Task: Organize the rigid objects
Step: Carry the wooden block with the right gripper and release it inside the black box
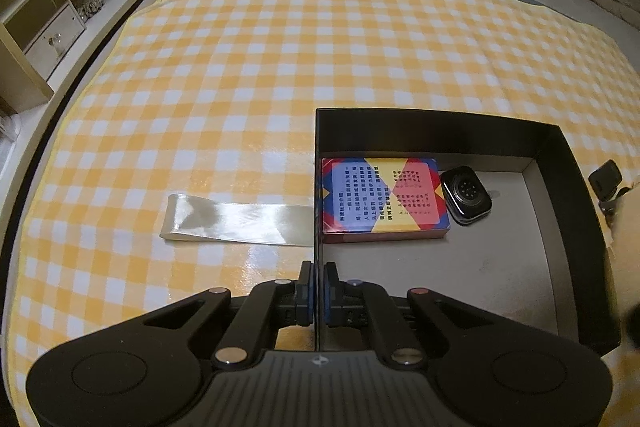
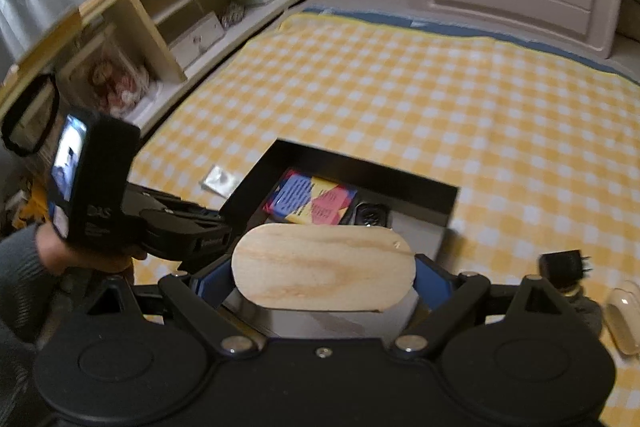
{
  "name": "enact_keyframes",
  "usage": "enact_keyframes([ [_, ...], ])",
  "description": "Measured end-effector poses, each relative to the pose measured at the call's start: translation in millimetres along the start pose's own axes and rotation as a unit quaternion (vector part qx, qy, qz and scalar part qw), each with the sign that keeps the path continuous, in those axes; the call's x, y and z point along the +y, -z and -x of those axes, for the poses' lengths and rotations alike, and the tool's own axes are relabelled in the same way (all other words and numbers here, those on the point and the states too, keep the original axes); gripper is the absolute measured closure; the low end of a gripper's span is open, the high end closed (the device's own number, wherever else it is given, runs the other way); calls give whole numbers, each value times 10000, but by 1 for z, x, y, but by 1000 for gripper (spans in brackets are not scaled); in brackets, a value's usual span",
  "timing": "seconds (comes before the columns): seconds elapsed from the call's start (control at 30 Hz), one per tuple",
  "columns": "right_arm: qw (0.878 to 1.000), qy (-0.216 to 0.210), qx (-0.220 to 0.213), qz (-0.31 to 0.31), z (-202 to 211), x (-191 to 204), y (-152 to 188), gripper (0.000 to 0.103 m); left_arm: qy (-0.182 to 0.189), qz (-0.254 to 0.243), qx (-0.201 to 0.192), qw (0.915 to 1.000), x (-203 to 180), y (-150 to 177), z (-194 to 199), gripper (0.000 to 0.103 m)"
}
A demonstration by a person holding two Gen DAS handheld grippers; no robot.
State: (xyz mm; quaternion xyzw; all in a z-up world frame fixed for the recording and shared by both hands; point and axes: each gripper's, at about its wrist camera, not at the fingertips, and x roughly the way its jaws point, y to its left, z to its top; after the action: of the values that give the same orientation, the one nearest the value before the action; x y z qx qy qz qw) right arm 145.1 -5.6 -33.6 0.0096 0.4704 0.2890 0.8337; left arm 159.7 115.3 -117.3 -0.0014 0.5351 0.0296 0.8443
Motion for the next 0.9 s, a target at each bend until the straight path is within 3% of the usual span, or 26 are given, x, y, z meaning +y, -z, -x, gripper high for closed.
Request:
enact_keyframes([
  [0.4, 9954, -208, 786, -503, -60, 15, 11, 9, 289, 290, 12, 9992, 59, 8, 1, 99],
  [0.5, 9902, -374, 1052, -835, -69, 12, 15, 4, 275, 287, 18, 9992, 61, 9, 2, 99],
  [0.6, 9909, -262, 1056, -791, -68, 12, 16, 3, 267, 270, 12, 9993, 55, 8, 2, 99],
  [0.77, 9910, -144, 976, -905, -66, 2, 12, 24, 251, 264, 12, 9993, 54, 7, 1, 99],
  [0.9, 9918, -12, 973, -824, -69, 2, 10, 30, 238, 251, 13, 9994, 56, 8, 1, 99],
])
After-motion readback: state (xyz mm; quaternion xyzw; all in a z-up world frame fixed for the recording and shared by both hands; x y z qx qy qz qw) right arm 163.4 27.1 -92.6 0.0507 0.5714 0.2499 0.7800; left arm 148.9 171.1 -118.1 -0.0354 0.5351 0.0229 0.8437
